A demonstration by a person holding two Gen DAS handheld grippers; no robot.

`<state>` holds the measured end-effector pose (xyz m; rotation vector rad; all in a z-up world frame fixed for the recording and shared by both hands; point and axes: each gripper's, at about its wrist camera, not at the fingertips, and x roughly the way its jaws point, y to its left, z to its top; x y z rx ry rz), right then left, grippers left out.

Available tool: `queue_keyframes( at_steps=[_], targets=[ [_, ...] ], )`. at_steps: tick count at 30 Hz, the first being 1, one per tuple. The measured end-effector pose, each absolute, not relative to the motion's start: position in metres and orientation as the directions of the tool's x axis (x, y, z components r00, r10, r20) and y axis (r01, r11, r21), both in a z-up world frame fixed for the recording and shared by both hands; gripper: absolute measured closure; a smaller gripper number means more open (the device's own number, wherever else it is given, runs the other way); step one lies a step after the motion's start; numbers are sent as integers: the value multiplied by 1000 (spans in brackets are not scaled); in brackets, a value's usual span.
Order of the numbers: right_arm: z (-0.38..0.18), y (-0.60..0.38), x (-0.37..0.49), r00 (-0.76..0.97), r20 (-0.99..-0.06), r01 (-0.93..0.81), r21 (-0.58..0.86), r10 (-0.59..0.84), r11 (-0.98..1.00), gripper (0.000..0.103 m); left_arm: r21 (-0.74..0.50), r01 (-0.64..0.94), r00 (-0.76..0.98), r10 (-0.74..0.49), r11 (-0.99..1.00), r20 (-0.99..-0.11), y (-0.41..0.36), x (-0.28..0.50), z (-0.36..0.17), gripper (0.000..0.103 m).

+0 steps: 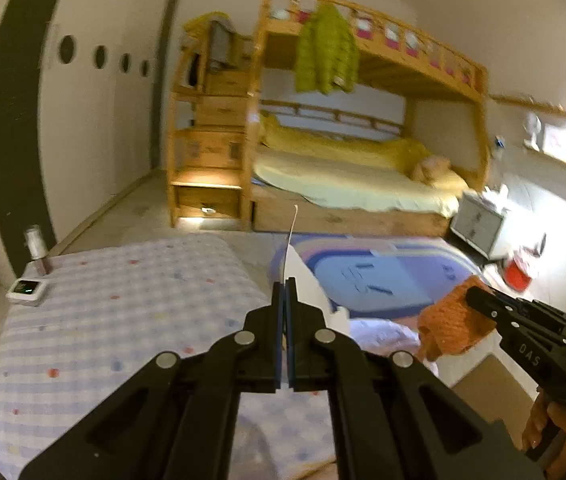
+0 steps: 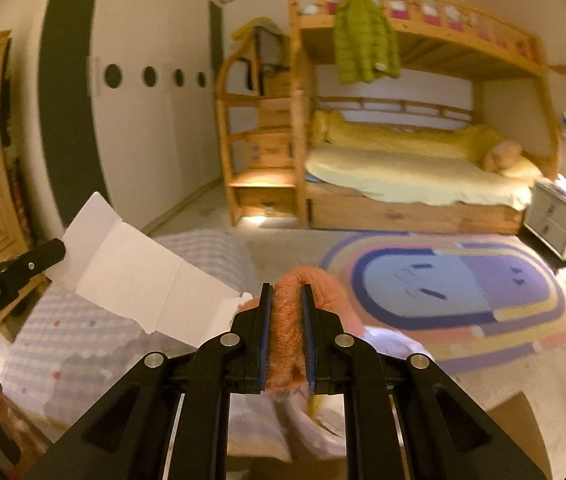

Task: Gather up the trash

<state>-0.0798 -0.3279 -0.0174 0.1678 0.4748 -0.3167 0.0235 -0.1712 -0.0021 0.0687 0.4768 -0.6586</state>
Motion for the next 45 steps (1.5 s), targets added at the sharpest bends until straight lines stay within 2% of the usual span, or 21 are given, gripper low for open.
queue_keyframes(
  at_steps=[6,17,19,20,21,22,23,24,29,31,32,34,35,37,40,45],
  targets=[
    [-42,-365,-93,798,-533,396,110,-283,911,89,-59,675,615,-604,736,-506,-228,17,-29,103],
    [-72,-418,-74,761,-588,448,168,-276,878,89,-8,717,577,-600,697,-554,-307,34,-47,103],
    [-79,-429,-67,759,-593,455,192,-267,869,85,-5,721,565,-592,693,-574,-320,41,-51,101],
    [-84,-438,-61,752,-603,466,204,-265,861,84,-3,716,570,-586,698,-576,-323,43,-52,97],
    [-87,-440,-60,752,-607,467,215,-257,858,77,-3,714,569,-583,700,-579,-328,45,-53,78],
    [-90,-443,-59,750,-611,470,226,-252,853,64,-1,711,572,-579,704,-582,-330,46,-55,53],
    [-92,-446,-59,747,-614,482,233,-257,845,59,-1,706,579,-577,709,-576,-329,46,-55,47],
    [-93,-445,-60,747,-612,484,233,-260,843,56,-5,703,583,-581,711,-568,-326,46,-55,47],
    [-93,-436,-73,735,-630,496,250,-250,832,56,-25,682,582,-563,731,-586,-310,49,-56,47],
    [-89,-431,-82,737,-632,494,261,-240,829,54,-39,664,588,-554,746,-589,-299,48,-54,41],
    [-86,-429,-86,738,-633,492,267,-235,828,51,-44,659,590,-552,751,-589,-294,48,-51,39],
    [-77,-420,-94,745,-628,486,276,-228,829,37,-55,647,595,-548,760,-588,-280,45,-44,32],
    [-72,-417,-98,749,-624,481,277,-225,832,34,-56,642,598,-546,764,-587,-275,44,-40,29],
    [-56,-403,-106,755,-614,473,264,-232,840,15,-62,629,606,-539,775,-586,-259,41,-31,17],
    [-40,-383,-113,757,-609,464,245,-238,851,12,-80,603,615,-527,794,-586,-233,36,-19,7],
    [-14,-346,-118,765,-614,399,216,-194,891,10,-78,561,617,-478,824,-625,-189,24,-4,7]
  ],
)
